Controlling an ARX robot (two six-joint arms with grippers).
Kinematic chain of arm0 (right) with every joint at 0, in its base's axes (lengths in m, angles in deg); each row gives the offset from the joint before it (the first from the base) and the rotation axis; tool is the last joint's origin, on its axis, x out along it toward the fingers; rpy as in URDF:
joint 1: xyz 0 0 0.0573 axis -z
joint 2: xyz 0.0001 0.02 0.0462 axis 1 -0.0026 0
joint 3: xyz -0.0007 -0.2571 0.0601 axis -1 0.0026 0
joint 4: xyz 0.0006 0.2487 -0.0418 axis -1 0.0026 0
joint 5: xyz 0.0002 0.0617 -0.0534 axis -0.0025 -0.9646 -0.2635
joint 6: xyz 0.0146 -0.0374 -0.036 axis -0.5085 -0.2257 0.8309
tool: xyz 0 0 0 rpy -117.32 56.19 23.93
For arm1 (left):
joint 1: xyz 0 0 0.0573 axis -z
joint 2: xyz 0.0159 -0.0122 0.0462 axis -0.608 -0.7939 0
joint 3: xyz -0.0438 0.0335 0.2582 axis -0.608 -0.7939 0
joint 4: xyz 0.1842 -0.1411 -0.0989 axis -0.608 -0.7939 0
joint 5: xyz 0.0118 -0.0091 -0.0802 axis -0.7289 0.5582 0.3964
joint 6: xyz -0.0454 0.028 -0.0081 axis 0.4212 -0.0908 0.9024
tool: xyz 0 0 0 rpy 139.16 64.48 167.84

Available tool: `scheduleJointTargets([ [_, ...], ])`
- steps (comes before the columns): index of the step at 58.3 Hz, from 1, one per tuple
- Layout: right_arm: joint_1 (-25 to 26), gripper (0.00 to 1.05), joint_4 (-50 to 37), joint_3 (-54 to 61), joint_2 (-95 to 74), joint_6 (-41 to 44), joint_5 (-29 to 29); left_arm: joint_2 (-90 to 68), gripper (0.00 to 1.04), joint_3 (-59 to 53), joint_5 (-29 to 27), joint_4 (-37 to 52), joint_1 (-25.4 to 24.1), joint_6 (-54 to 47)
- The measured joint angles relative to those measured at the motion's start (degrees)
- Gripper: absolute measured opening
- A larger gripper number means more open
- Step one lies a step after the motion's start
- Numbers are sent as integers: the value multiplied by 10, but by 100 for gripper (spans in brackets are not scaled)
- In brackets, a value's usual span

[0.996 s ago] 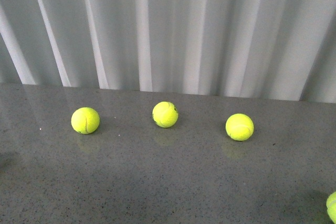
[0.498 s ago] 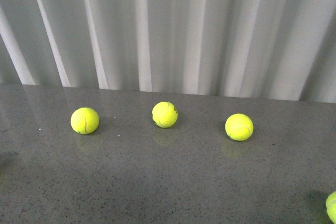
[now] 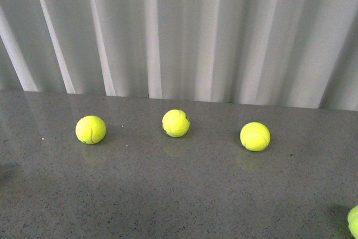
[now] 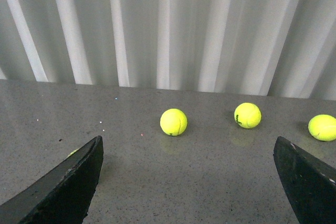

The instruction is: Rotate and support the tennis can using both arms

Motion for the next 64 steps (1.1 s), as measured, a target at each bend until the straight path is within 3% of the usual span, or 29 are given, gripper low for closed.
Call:
scheduleJointTargets([
  [6, 0, 4, 0, 0, 0, 0, 0, 0, 98, 0, 0, 0, 0, 0],
  [21, 0, 53, 0, 0, 0, 0, 0, -7, 98, 3, -6, -9, 2, -5],
  [23, 0, 61, 0, 0, 0, 0, 0, -56, 98, 46, -38, -115, 19, -28],
  [27, 0, 74, 0, 0, 1, 0, 0, -169, 98, 134, -27, -247, 42, -39],
  [31, 0, 84, 0, 0, 1, 0, 0, -256, 98, 206, -32, -263, 59, -55],
  [35, 0, 98, 0, 0, 1, 0, 0, -367, 98, 312, -29, -214, 70, -67],
  [42, 0, 97, 0, 0, 1, 0, 0, -525, 98, 456, 5, -187, 80, -76],
  [50, 0, 97, 0, 0, 1, 0, 0, -736, 98, 612, 87, -295, 85, -93],
  [56, 0, 97, 0, 0, 1, 0, 0, -848, 98, 642, 104, -368, 83, -115],
  [64, 0, 97, 0, 0, 1, 0, 0, -901, 98, 614, 101, -352, 74, -152],
])
